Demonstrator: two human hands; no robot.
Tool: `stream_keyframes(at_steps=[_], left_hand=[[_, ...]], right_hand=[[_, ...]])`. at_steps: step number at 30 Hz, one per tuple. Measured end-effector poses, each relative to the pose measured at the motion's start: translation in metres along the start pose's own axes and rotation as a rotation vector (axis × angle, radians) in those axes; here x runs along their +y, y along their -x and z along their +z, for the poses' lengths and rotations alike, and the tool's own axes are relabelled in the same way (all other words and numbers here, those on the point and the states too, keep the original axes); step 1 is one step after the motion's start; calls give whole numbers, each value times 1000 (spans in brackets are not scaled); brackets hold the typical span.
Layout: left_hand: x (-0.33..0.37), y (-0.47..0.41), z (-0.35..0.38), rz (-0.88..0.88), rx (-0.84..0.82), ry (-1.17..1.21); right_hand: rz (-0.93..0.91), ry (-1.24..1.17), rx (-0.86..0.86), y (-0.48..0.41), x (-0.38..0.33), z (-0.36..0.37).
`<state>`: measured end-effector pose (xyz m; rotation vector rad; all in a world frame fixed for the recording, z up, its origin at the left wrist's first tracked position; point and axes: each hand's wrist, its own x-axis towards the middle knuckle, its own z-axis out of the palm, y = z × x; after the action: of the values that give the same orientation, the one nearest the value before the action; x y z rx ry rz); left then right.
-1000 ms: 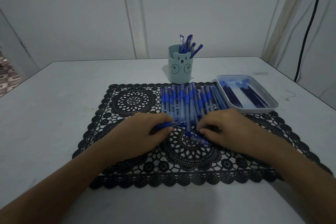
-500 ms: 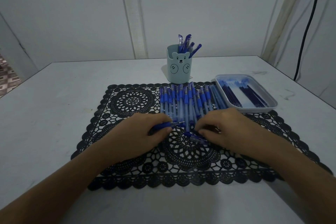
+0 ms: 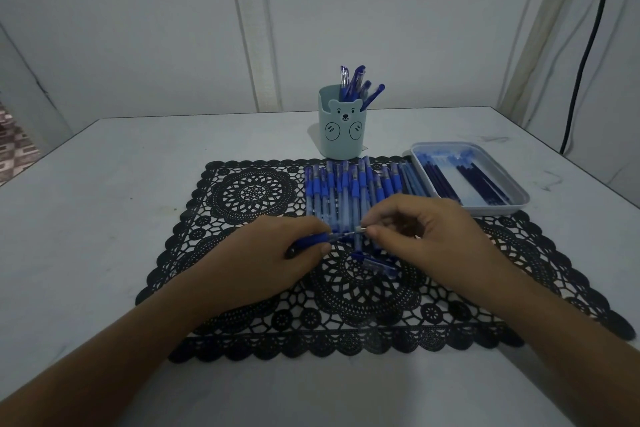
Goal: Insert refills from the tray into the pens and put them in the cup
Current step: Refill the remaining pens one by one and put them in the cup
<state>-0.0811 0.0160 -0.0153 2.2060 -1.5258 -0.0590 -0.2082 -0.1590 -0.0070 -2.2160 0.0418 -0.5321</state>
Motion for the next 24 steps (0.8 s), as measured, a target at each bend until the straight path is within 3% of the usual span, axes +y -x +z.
stream_keyframes(at_steps=[6, 13, 21, 24], left_hand=[[0, 0, 0, 1, 0, 9], [8, 1, 5, 34, 9, 43], [9, 1, 9, 64, 17, -30], [9, 0, 9, 66, 24, -20]], right_hand=[[-5, 15, -2, 0, 2, 1], [26, -133, -85, 2, 2, 12], [-60, 98, -72, 3, 5, 18], [-42, 50, -138, 2, 4, 16]])
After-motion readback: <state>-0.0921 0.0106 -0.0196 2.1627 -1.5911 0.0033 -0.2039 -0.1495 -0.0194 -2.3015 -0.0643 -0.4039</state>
